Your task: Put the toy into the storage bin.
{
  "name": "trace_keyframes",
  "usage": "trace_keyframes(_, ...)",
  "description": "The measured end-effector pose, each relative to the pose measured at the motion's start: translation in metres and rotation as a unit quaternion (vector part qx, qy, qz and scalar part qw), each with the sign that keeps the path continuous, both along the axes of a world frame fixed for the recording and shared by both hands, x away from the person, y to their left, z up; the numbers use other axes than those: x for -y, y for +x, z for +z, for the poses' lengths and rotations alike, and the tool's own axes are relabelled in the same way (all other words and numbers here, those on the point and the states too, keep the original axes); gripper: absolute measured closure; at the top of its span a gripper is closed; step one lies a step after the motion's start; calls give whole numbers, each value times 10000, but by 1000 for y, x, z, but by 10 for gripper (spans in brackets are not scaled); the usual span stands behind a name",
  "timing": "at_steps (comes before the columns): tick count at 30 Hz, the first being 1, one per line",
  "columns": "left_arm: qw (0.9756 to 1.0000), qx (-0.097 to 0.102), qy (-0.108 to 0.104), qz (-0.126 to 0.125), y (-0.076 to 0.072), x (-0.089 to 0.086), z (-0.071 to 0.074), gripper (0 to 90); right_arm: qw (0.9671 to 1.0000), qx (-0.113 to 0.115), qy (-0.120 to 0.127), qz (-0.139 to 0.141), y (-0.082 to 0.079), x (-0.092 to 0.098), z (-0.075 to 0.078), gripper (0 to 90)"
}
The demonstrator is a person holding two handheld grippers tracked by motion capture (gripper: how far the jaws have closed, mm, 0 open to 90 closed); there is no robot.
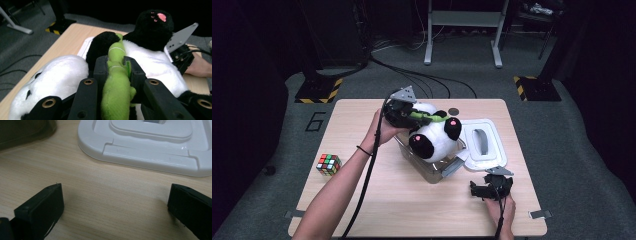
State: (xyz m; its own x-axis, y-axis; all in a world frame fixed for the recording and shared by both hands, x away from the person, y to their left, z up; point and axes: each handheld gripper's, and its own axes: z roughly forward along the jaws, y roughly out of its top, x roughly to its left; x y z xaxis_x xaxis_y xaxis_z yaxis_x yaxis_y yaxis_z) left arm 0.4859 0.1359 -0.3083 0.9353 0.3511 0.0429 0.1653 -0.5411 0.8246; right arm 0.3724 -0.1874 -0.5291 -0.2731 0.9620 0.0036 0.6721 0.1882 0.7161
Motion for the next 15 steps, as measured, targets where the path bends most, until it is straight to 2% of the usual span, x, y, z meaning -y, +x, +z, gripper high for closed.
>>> trace_keyframes(1,10000,-41,-9,30,0,2,-3,742,10000,-4,4,-2,0,0,0,0)
trace_keyframes(5,9996,31,116,271,-1,5,-14,741,10000,-5,5,-1,0,0,0,0)
trace_keyframes(7,9997,-30,34,250,1,3,-18,741,10000,-4,5,0,0,0,0,0)
trace_keyframes(11,9995,27,273,184,-2,8,-24,739,10000,-3,4,1,0,0,0,0)
trace_keyframes(15,9995,-11,274,178,-4,9,-32,734,10000,11,4,-10,0,0,0,0)
